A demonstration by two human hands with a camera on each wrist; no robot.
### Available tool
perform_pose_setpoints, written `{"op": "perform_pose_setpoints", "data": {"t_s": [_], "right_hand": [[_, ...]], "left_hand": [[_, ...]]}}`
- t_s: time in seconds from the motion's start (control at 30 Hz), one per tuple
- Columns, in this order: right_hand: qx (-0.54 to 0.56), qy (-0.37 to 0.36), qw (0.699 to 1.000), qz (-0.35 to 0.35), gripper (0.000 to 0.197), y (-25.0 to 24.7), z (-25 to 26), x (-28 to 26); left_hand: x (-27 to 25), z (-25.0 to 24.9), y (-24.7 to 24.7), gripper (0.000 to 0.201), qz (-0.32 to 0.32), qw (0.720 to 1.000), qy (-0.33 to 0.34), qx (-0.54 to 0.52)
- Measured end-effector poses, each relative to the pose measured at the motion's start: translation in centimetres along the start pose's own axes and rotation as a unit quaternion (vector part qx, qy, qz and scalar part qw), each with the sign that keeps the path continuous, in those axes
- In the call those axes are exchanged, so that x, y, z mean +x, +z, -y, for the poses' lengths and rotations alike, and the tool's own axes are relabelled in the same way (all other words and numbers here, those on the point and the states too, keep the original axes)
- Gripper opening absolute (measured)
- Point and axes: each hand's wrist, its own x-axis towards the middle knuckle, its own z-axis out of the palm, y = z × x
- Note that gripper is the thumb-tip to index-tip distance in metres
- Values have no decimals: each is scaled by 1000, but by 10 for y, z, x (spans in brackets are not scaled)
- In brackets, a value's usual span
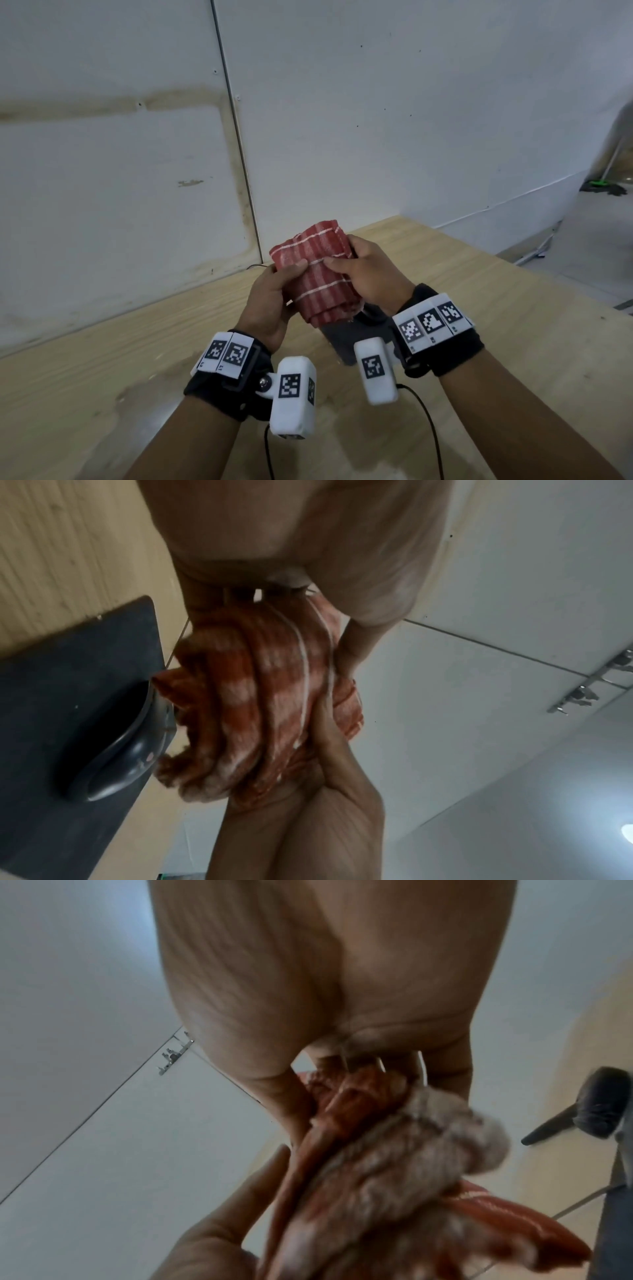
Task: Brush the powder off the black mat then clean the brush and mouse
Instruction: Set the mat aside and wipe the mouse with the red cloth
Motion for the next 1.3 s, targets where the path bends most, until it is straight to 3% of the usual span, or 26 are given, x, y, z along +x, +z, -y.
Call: {"op": "perform_pose_setpoints", "data": {"t_s": [0.27, 0.47, 0.6, 0.73, 0.93, 1.1, 1.3], "right_hand": [[68, 25, 997, 4, 32, -10, -2, -7], [20, 58, 998, 17, 32, -7, -6, -11], [-10, 65, 998, 19, 38, -7, -6, -11], [26, 89, 995, 48, 45, 0, -3, -10], [99, 107, 981, 125, 29, 11, -5, -20], [86, 81, 989, 88, 36, 14, -5, -16], [30, 72, 996, 42, 21, 6, 25, 4]], "left_hand": [[-16, 6, 0, 50, 31, 999, -10, -38], [-29, 7, 9, 42, 86, 994, -13, -66], [-29, 10, 6, 52, 60, 995, -12, -79], [-27, 5, 3, 52, 49, 995, -26, -84], [-25, -8, -3, 37, -21, 999, -23, -11], [-28, -16, -6, 32, -60, 998, -3, 30], [-42, -43, -17, 34, -24, 991, -20, 127]]}}
